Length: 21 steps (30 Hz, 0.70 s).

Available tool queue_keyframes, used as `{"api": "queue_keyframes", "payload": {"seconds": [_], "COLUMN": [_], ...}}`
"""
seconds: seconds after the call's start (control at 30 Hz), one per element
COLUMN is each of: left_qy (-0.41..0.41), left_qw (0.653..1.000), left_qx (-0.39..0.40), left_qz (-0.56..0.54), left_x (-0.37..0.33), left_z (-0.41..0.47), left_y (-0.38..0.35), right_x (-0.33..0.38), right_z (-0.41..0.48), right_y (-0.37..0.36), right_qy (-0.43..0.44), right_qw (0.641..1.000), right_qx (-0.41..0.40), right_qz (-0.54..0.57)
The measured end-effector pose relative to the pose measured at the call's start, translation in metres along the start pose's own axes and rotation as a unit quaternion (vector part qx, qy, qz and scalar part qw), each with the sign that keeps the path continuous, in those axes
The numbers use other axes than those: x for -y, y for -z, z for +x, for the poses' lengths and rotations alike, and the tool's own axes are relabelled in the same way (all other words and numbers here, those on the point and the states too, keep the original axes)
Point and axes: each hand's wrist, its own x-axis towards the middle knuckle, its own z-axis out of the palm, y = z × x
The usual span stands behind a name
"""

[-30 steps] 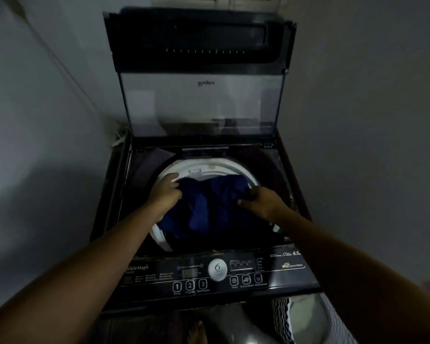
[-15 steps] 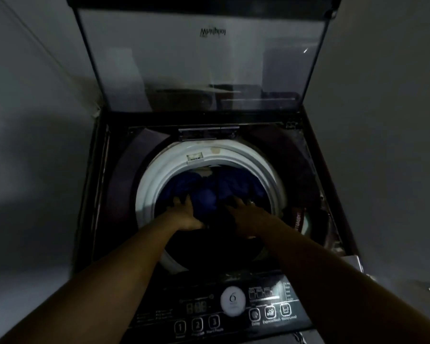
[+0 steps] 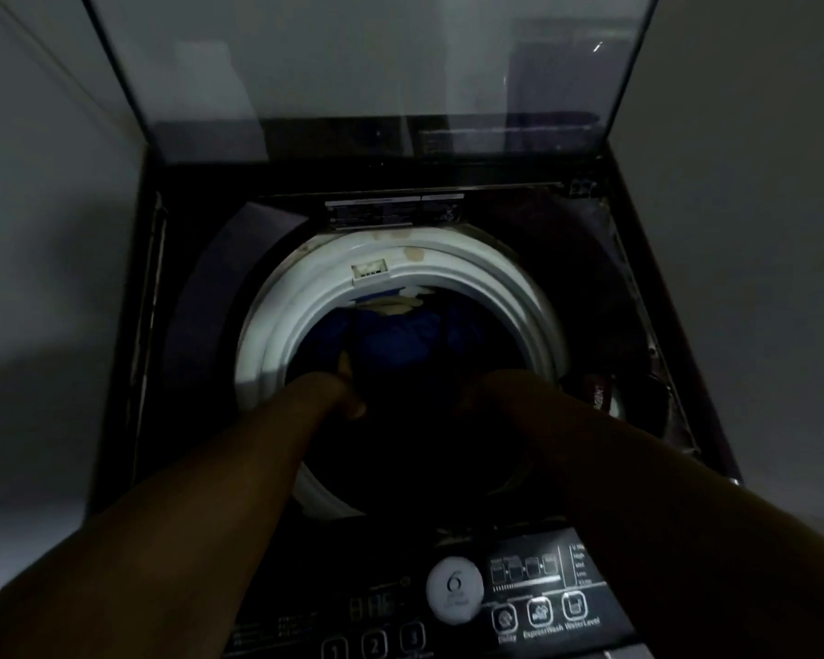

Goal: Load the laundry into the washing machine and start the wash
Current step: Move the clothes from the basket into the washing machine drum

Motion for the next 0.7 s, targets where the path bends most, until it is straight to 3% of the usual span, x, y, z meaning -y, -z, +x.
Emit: {"api": "queue_keyframes", "payload": {"seconds": [0.17,0.27,0.37,0.57,0.7], "left_qy": [-0.046,-0.043,-0.102,-0.243,-0.317], "left_qw": [0.997,0.986,0.971,0.931,0.905], "left_qx": [-0.048,-0.142,-0.210,-0.271,-0.282], "left_qz": [0.042,0.072,0.049,-0.014,-0.022], "left_x": [0.006,-0.002,-0.021,-0.092,-0.162], "left_z": [-0.037,-0.074,-0.114,-0.178,-0.224], "left_y": [0.004,0.020,0.038,0.052,0.045], "right_x": [-0.009,-0.013,-0.026,-0.085,-0.149], "right_z": [-0.039,-0.093,-0.139,-0.222,-0.266], "right_y": [-0.015,-0.013,-0.008,-0.010,-0.024], "right_qy": [0.077,0.122,0.151,0.146,0.101], "right_qw": [0.995,0.983,0.962,0.901,0.874], "right_qx": [-0.062,-0.134,-0.228,-0.407,-0.475], "right_qz": [0.025,0.011,-0.007,-0.003,0.011]}}
